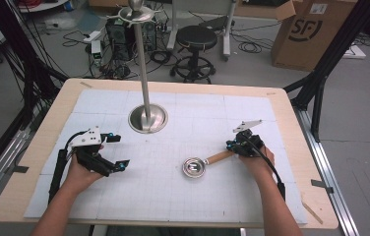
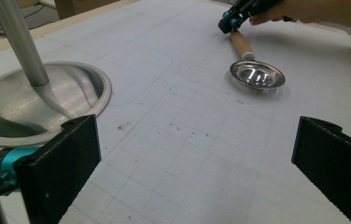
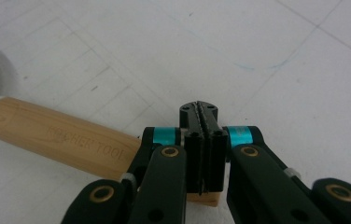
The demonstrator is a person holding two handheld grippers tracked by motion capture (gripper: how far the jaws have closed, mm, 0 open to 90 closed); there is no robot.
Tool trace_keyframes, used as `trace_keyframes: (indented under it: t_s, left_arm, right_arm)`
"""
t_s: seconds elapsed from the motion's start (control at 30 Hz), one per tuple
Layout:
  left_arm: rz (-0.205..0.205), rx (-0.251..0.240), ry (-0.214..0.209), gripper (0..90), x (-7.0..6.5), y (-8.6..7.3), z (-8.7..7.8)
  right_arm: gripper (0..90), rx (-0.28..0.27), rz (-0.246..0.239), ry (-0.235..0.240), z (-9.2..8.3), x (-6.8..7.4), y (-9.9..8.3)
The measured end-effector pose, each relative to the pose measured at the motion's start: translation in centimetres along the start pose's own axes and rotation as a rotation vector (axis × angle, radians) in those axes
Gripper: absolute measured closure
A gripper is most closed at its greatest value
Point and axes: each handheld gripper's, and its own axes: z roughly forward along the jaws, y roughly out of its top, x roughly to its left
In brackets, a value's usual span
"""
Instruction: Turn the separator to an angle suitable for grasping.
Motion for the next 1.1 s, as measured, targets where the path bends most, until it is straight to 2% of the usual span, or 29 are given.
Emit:
trace_keyframes:
  t_s: [0.1,0.47,0.6,0.8,0.9,1.1]
  left_arm:
    - [-0.001,0.0,-0.002,1.8,0.0,0.0,0.1]
    - [0.002,-0.009,-0.007,1.8,0.0,0.2,0.1]
    - [0.01,-0.002,-0.007,1.8,0.0,0.2,0.2]
    - [0.001,-0.003,-0.006,1.8,0.0,0.1,0.2]
    - [0.0,-0.003,-0.004,1.8,0.0,0.1,0.2]
    - [0.001,-0.005,-0.008,1.8,0.1,0.1,0.3]
  right_arm:
    - [89.1,-0.024,-0.003,-0.004,-0.8,0.0,0.0]
    - [89.3,-0.037,0.014,-0.038,-2.4,-0.8,-0.6]
    - [89.3,-0.018,0.021,-0.064,-2.5,-1.2,-1.2]
    - [89.3,0.023,0.056,-0.073,-2.0,-2.1,-2.5]
    - [89.3,0.025,0.02,-0.062,-1.5,-2.3,-2.6]
    - [89.3,0.017,0.004,-0.043,-1.3,-1.9,-2.4]
